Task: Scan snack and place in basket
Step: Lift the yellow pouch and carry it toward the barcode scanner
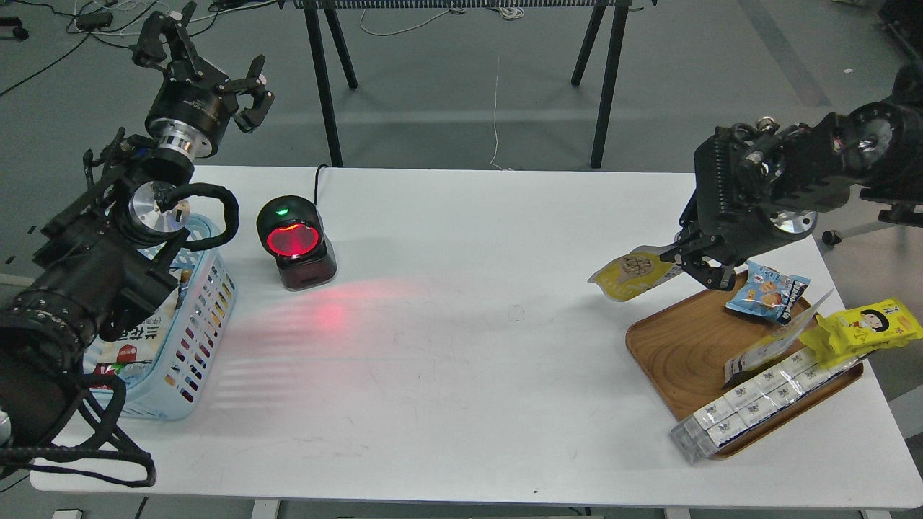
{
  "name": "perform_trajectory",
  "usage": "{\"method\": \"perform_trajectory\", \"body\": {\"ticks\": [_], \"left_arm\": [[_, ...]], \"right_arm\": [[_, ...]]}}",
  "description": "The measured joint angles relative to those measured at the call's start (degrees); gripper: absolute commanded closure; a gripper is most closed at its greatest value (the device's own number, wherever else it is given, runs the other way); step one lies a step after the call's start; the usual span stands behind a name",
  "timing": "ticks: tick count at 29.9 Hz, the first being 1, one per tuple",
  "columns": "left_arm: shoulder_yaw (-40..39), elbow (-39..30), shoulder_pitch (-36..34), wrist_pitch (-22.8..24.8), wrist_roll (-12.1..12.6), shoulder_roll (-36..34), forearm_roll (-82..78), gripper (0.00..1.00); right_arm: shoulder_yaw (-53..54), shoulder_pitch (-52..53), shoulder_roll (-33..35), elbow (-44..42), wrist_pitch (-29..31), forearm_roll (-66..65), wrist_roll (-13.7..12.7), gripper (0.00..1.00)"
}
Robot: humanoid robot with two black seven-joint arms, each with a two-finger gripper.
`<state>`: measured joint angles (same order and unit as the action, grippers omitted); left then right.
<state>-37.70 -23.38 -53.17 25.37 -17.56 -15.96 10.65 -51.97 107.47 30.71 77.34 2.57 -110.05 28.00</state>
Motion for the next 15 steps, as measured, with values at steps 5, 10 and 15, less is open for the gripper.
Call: {"method": "perform_trajectory", "body": {"ticks": [5,10,15], "left_arm": [[0.0,0.0,0.0,0.0,0.1,-0.4,0.0,0.01],[0.0,0.0,-0.1,0.0,0.1,-0.5,0.0,0.01],[0.1,0.0,-0.1,0.0,0.2,-0.7,0.0,0.01]], "right_arm": [[0.4,0.2,-6.7,-2.8,0.2,4.5,0.0,1.00],[0.4,-0.4,-14.2,-6.5,0.2,9.5,0.0,1.00],[1.0,-2.6,-20.9,-11.8,0.2,12.6,0.0,1.00]]}}
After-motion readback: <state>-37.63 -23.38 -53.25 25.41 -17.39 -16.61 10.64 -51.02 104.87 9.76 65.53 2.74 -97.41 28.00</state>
